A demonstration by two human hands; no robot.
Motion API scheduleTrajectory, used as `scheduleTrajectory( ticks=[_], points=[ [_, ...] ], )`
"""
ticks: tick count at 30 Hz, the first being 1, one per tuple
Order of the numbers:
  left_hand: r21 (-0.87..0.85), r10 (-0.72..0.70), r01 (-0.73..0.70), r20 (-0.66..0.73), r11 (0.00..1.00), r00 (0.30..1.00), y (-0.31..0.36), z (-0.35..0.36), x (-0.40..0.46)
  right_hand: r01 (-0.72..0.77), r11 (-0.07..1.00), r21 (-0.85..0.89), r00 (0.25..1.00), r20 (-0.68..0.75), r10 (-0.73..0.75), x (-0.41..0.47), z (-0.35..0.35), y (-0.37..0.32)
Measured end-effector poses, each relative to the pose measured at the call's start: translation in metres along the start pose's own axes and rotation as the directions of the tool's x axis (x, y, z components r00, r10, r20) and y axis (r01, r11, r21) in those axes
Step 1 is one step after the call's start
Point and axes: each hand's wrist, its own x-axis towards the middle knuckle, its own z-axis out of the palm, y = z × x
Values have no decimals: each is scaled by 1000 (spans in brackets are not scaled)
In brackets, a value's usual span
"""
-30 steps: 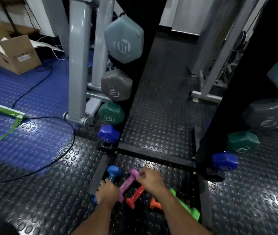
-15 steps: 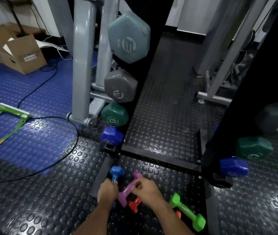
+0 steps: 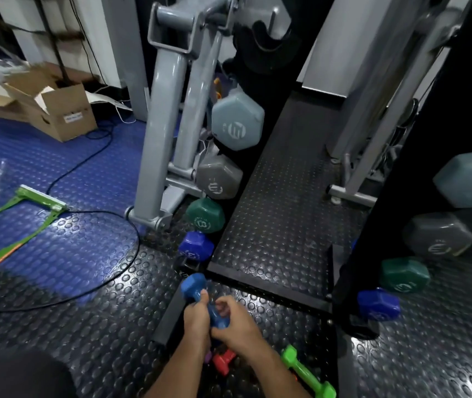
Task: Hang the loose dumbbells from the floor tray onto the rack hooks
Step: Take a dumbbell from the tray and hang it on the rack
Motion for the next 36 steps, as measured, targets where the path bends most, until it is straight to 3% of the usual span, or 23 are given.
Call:
scheduleTrajectory(
  ticks=[6, 11, 17, 22, 26, 29, 32, 34, 36],
  points=[
    [-310, -98, 137, 139, 941, 985, 42, -3, -64, 56, 992, 111, 996, -82, -48, -17, -45, -31],
    [-399, 54, 6, 140, 917, 989, 78, -9, -91, 201, 979, 15, 967, -165, -196, -32, -93, -79],
    [-525, 194, -133, 64, 841, 979, 130, -8, -129, 421, 904, -71, 892, -147, -427, -50, -128, -129],
    [-580, 290, -179, 103, 795, 952, 174, -14, -159, 587, 796, -148, 749, -273, -604, -72, -153, -185],
    [-648, 431, -190, 234, 737, 871, 223, -21, -192, 691, 681, -243, 598, -337, -727, -95, -174, -245],
    [-695, 380, -19, 370, 719, 848, 258, -31, -206, 698, 567, -439, 489, -286, -824, -109, -190, -282],
    [-771, 345, 208, 486, 602, 803, 282, -37, -215, 658, 456, -600, 420, -211, -883, -116, -199, -302],
    [-781, 369, 193, 478, 594, 797, 289, -33, -215, 655, 438, -615, 398, -212, -893, -116, -204, -307],
    [-767, 410, 110, 452, 632, 792, 299, -25, -214, 670, 492, -556, 404, -283, -870, -116, -210, -311]
  ],
)
